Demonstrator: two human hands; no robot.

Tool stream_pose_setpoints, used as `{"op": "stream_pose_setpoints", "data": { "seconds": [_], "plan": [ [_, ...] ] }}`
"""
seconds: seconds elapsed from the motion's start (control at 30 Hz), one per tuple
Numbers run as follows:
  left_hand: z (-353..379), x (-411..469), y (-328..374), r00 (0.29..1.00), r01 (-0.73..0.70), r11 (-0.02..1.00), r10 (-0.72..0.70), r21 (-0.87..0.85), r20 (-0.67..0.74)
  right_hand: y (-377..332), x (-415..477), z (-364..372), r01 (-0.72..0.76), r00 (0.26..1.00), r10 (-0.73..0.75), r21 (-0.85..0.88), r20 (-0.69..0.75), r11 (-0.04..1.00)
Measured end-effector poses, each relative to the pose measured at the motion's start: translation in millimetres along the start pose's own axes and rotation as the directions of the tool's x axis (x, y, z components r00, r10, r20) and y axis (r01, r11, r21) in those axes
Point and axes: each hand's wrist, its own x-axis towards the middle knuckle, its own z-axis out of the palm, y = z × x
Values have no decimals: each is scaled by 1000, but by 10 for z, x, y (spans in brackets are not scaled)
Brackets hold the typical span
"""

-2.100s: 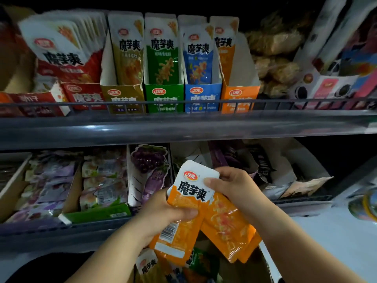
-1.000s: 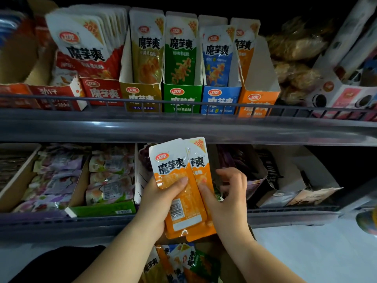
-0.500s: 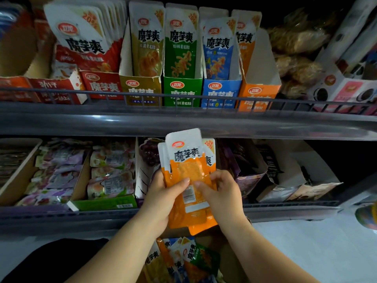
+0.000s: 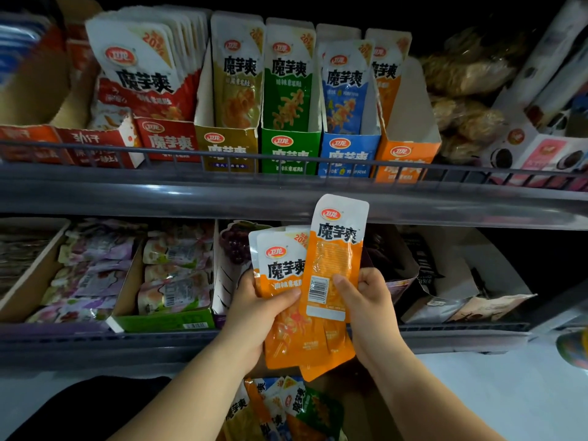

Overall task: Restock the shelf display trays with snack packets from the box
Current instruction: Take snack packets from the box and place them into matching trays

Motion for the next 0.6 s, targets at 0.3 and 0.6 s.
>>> {"op": "stream_pose_setpoints", "data": {
  "seconds": [0.3, 0.6],
  "plan": [
    [-86, 63, 67, 996, -51, 998, 53, 29, -74, -122, -26, -126, 302, 925, -342, -223, -166, 927],
    [-39, 11, 59, 999, -32, 999, 32, -3, -34, 206, -119, -27, 653, 689, -677, -628, 259, 424]
  ]
}}
